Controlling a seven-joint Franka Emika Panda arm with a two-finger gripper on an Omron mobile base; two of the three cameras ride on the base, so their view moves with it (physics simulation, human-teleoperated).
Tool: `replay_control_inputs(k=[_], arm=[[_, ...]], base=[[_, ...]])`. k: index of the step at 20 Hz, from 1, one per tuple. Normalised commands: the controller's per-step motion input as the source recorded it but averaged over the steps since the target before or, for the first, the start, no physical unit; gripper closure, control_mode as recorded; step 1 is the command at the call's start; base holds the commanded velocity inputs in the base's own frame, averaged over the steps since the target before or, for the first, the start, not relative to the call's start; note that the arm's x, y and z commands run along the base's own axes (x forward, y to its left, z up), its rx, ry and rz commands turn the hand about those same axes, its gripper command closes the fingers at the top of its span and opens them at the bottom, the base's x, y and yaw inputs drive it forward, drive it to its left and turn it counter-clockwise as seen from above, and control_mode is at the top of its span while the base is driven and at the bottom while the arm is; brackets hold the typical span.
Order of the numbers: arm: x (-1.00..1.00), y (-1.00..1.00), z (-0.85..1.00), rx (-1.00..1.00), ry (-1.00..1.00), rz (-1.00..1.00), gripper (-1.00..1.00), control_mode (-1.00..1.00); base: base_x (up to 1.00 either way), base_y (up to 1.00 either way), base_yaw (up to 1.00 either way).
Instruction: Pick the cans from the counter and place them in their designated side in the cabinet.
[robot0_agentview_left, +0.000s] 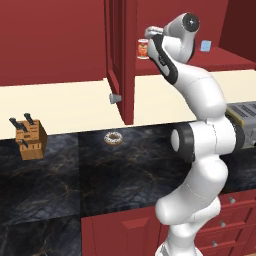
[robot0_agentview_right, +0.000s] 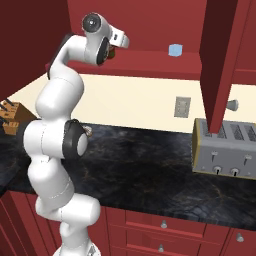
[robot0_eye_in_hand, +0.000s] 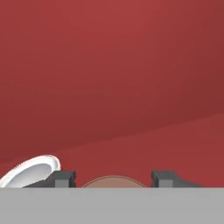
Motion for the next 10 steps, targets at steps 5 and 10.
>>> replay_control_inputs(k=[5, 10], arm=[[0.24, 0.0, -0.13, -0.01, 0.04, 0.01, 1.0, -1.0], [0.15, 0.0, -0.1, -0.01, 0.02, 0.01, -1.0, -1.0]], base=[[0.0, 0.0, 0.0], [0.0, 0.0, 0.0]])
